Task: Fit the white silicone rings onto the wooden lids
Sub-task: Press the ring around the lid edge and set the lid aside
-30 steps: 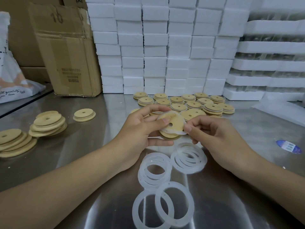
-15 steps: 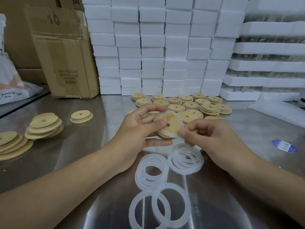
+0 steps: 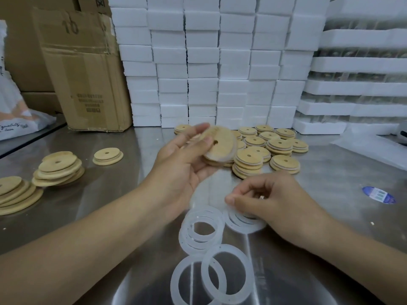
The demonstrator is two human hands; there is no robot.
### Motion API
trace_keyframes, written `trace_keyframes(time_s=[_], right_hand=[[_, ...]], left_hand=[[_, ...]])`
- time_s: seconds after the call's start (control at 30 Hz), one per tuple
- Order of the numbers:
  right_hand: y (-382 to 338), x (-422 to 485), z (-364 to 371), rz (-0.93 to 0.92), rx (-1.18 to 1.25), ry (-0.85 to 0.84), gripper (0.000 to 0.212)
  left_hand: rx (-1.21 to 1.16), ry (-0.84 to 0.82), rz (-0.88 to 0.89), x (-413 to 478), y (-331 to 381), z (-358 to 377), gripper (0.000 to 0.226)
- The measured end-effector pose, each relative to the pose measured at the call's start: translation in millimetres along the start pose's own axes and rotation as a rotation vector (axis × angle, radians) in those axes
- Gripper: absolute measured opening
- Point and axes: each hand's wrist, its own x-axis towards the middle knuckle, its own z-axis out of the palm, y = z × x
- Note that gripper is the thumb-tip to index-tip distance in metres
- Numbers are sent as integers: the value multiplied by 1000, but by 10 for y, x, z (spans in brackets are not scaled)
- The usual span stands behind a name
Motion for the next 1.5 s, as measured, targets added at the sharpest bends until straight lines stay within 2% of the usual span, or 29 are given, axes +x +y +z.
trace_keyframes(time_s=[0.1, 0.2, 0.3, 0.33, 0.47, 0.57, 0.63, 0.73, 0.97, 1.17, 1.33, 1.5], right_hand=[[-50, -36, 70, -38, -37, 22, 15], [-104, -18, 45, -100, -47, 220, 19], [-70, 25, -5, -41, 56, 350, 33], [-62, 38, -18, -32, 75, 333, 35], [-16, 70, -28, -132, 76, 209, 15], [19, 81, -62, -155, 162, 256, 15], [24, 89, -80, -147, 213, 258, 20], [79, 98, -91, -119, 257, 233, 22], [92, 119, -121, -115, 286, 226, 24], [112, 119, -156, -63, 310, 143, 16], [155, 134, -207, -3, 321, 86, 35], [158, 133, -195, 32, 339, 73, 34]], left_hand=[[37, 16, 23, 49, 91, -39, 42], [144, -20, 13, -2, 82, -87, 31], [294, -121, 41, -48, 56, -58, 26], [333, -160, 59, -59, 42, -30, 25], [500, -223, 149, -111, -54, 42, 25], [607, -103, 267, -121, -84, 27, 27], [657, -25, 358, -119, -87, -15, 20], [770, -37, 431, -130, -100, -65, 9], [844, -47, 466, -134, -89, -76, 7], [949, -135, 454, -91, -49, -125, 13], [963, -187, 404, -38, 26, -206, 17], [1163, -309, 491, 7, 140, -216, 16]])
